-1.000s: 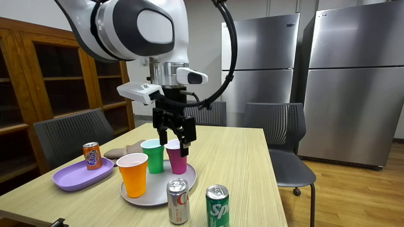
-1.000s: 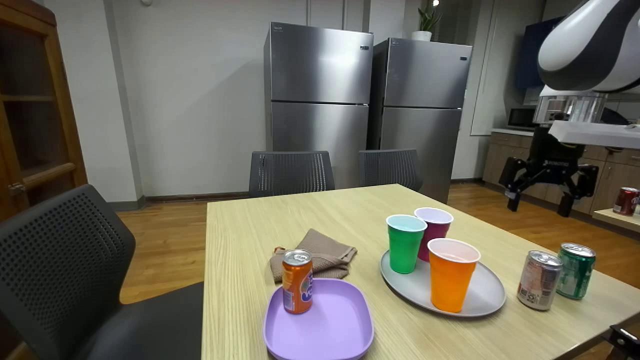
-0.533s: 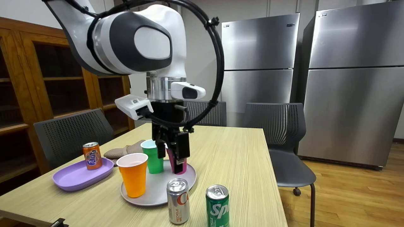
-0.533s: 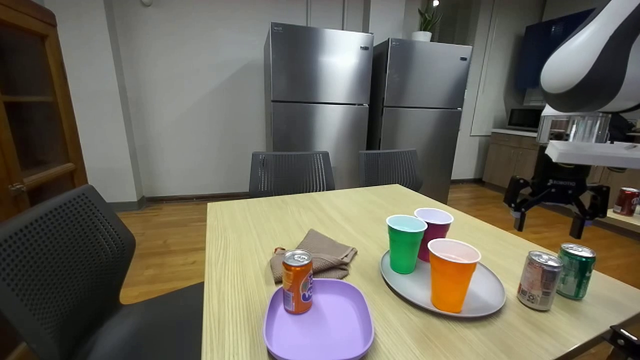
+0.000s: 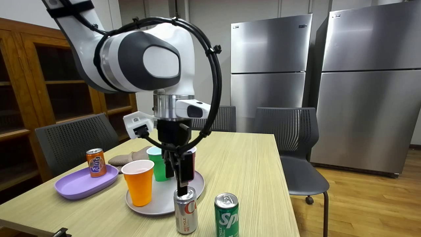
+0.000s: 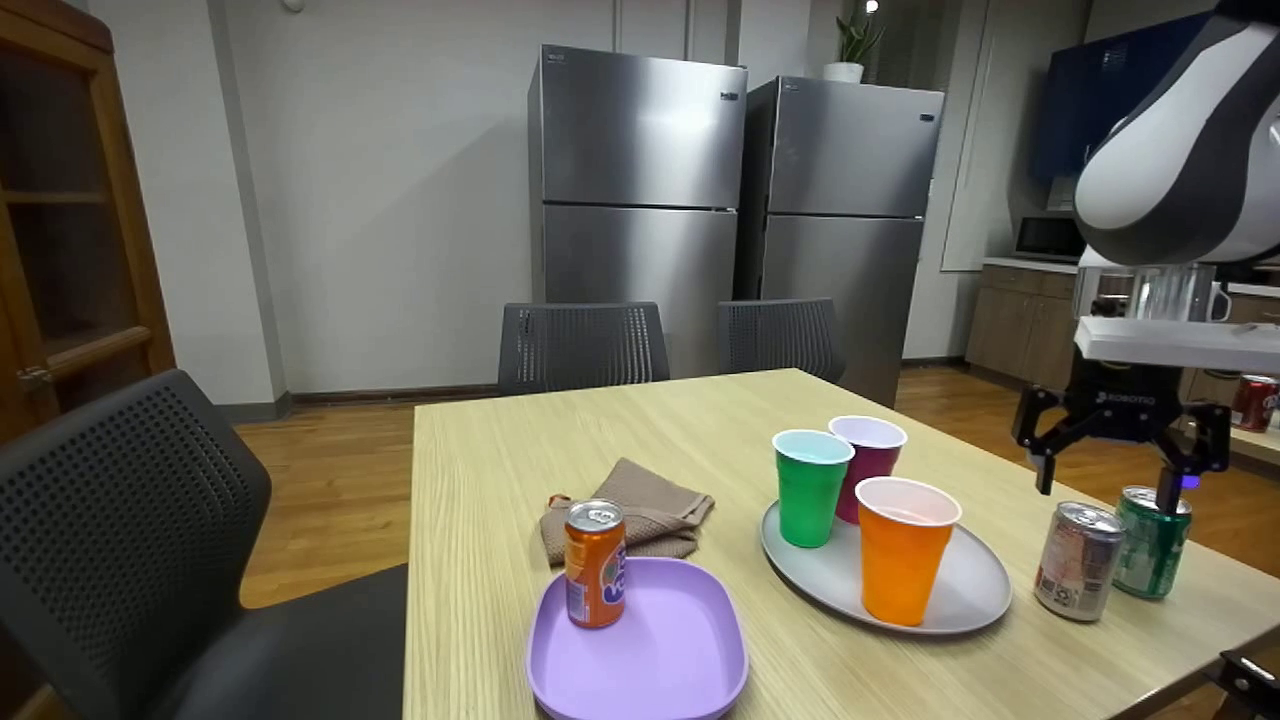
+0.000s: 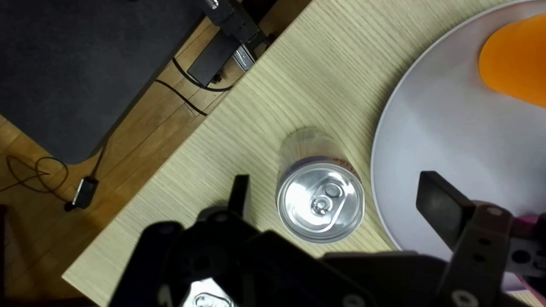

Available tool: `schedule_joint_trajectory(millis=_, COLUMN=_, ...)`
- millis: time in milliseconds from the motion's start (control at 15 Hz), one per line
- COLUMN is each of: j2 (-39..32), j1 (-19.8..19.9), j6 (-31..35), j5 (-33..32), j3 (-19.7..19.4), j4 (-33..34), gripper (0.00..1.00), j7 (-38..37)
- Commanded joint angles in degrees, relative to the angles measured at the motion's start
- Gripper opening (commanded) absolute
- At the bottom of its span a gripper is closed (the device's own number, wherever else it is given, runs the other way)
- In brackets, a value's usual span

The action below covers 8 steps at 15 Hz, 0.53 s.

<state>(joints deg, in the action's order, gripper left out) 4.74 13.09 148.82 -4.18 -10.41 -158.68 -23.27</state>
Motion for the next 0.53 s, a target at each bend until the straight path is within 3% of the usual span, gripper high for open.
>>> schedule_joint_trajectory(millis=0, j2=-1.5, j1=1.1, j6=1.1, j5=-2.8, j3=0.0, j4=-0.2, gripper=1.00, j7=-4.4)
schedule_joint_trajectory(millis=467, j2=-6.4, j1=0.4, j6=3.0, j5=0.2, j3=-1.6, j4=1.6, gripper=1.00, j7=-6.1)
